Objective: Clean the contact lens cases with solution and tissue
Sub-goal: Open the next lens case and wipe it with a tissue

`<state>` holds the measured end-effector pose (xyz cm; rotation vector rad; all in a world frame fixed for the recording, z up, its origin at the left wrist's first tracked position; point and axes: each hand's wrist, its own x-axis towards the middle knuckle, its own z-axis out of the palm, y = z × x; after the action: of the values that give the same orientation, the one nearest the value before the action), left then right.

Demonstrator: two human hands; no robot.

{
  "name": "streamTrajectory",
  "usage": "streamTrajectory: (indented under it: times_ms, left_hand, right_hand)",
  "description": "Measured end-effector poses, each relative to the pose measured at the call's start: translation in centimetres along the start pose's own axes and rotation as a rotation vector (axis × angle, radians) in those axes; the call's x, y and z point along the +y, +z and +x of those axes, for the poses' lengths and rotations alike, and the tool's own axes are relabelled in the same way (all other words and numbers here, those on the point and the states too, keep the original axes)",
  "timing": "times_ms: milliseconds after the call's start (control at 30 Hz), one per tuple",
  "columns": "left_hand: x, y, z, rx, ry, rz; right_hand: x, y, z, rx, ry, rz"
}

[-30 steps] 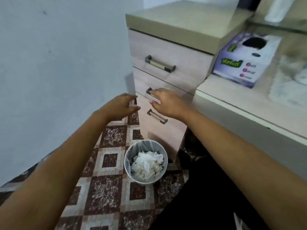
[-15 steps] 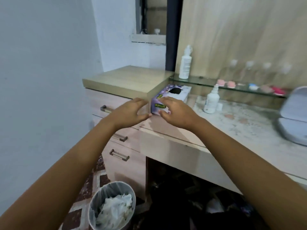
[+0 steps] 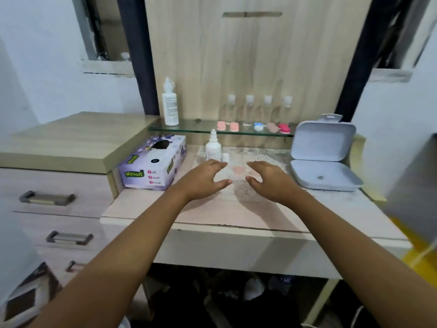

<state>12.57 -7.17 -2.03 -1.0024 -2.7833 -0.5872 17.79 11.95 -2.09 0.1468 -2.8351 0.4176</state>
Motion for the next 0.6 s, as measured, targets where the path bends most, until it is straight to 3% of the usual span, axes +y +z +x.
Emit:
streamTrajectory:
  times_ms: [300, 600]
  left_hand:
    - [0.1, 4.2, 4.0, -0.053, 0.003, -0.046]
    - [-1.0, 5.6, 5.6, 0.092, 0.09, -0.057]
  right_hand:
    - [3.5, 1.5, -0.1, 0.014, 0.068, 0.01]
    - [3.5, 3.5, 2.2, 0.018, 0.147, 0.018]
